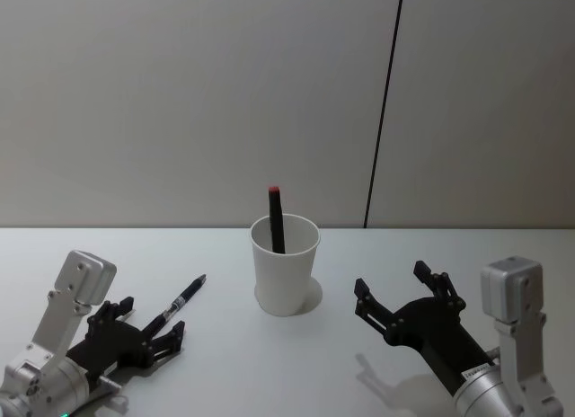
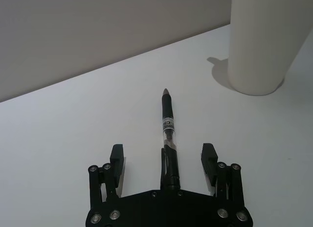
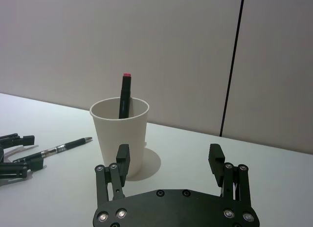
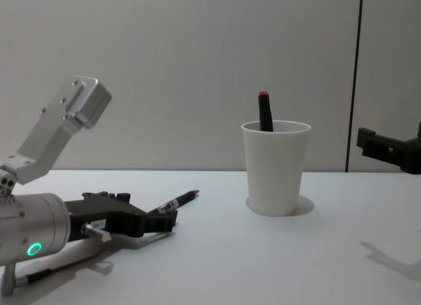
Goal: Place the pen into the pen holder.
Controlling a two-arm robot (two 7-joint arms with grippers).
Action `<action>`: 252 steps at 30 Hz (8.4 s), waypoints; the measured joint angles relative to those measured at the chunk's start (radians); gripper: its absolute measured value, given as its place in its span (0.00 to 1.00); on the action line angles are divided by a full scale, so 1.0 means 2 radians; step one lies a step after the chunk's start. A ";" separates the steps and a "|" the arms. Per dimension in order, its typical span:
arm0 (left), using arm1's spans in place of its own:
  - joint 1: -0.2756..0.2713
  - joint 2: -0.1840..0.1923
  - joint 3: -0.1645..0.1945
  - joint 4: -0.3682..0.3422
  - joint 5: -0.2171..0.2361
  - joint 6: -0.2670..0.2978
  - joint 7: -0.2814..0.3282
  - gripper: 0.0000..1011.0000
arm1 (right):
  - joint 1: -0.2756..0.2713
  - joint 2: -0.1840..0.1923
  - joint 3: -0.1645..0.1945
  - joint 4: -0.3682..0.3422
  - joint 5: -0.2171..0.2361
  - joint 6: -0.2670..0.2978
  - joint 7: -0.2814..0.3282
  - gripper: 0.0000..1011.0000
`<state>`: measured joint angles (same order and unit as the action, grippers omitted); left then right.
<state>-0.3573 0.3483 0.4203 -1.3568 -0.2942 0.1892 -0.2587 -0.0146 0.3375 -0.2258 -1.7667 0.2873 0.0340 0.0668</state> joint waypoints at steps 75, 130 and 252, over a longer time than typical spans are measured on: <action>-0.015 -0.004 -0.018 -0.037 -0.035 0.109 -0.029 0.99 | 0.000 0.000 0.000 0.000 0.000 0.000 0.000 0.99; -0.020 -0.001 -0.024 -0.015 -0.022 0.126 -0.033 0.68 | 0.000 0.000 0.000 0.000 0.000 0.000 0.000 0.99; -0.027 -0.002 -0.036 -0.011 -0.001 0.094 -0.018 0.19 | 0.000 0.000 0.000 0.000 0.000 0.000 0.000 0.99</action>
<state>-0.4109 0.3448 0.3477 -1.3781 -0.2960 0.3771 -0.2953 -0.0146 0.3375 -0.2258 -1.7668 0.2873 0.0341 0.0668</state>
